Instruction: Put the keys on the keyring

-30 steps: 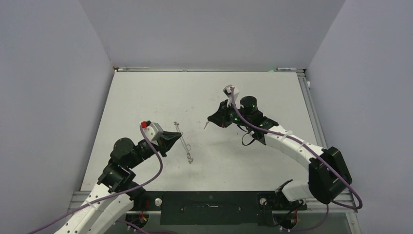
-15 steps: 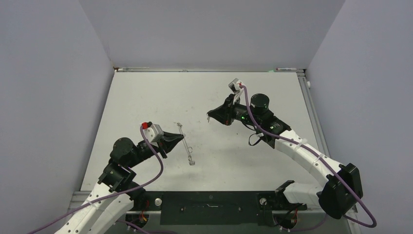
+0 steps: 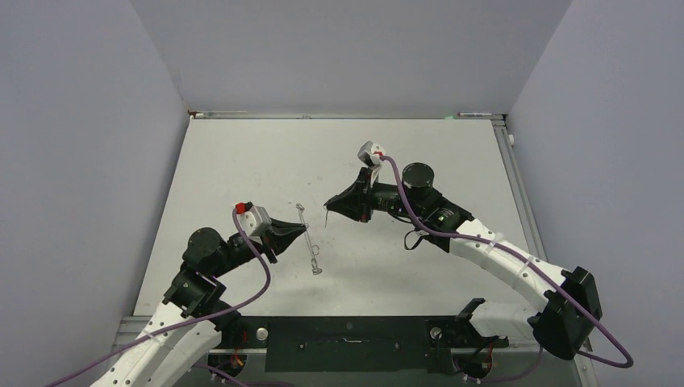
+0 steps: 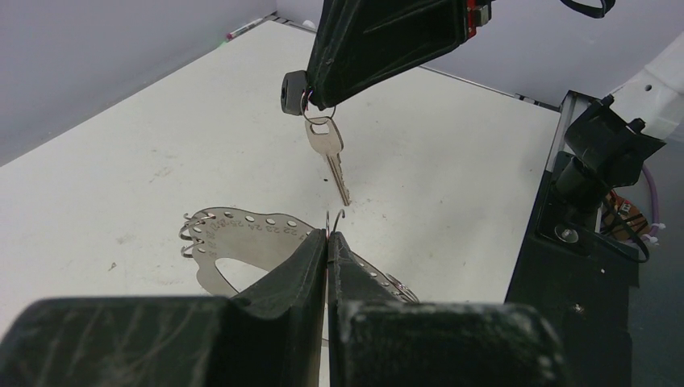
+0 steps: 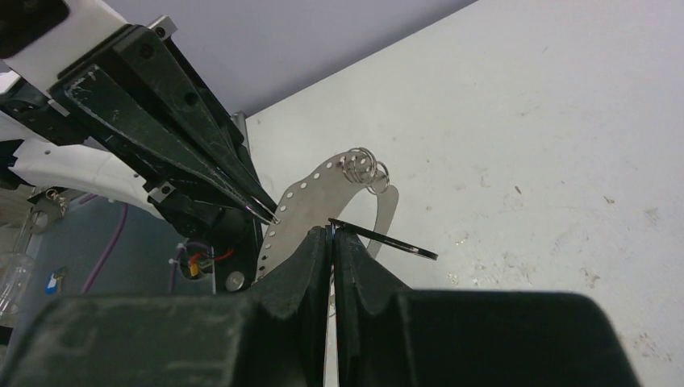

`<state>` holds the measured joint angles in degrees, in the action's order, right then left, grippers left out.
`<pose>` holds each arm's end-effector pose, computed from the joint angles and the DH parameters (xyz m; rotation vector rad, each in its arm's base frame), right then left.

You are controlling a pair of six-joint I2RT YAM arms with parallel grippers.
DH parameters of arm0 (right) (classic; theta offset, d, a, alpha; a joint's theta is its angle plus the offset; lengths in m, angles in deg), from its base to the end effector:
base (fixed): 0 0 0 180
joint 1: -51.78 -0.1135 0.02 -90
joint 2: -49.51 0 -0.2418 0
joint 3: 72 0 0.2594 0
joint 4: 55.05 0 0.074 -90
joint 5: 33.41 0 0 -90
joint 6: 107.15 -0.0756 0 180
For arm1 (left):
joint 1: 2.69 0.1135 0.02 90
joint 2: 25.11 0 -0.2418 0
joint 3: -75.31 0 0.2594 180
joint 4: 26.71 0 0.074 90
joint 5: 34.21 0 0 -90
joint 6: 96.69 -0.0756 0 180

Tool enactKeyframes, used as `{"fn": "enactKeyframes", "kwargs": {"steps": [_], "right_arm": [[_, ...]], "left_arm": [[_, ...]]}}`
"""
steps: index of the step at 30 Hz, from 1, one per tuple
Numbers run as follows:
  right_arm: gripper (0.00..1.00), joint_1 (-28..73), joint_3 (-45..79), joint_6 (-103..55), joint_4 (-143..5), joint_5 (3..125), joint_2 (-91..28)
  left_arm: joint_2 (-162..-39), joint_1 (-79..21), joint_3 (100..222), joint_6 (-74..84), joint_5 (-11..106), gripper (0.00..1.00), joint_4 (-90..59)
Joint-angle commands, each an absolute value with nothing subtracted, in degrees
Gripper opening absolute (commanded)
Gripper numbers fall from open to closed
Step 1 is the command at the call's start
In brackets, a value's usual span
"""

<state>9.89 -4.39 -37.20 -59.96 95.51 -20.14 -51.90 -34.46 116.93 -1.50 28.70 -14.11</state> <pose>0.2117 0.2537 0.3149 -0.8838 1.6418 1.3499 0.1486 -0.1325 0.2944 0.7360 1.4229 -0.8672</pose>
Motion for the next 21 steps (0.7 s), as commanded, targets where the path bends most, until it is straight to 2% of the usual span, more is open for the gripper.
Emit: {"fn": "enactKeyframes", "kwargs": {"steps": [1,21], "right_arm": [[0.05,8.8,-1.1,-36.7,-53.9,97.5,-19.0],[0.05,3.4,-0.3,-38.8,-51.2,95.3,-21.9]], "left_arm": [[-51.7,-34.2,117.3,-1.1,27.3,0.0,-19.6],[-51.3,-34.2,116.7,-1.0,28.8,0.0,-20.1]]}}
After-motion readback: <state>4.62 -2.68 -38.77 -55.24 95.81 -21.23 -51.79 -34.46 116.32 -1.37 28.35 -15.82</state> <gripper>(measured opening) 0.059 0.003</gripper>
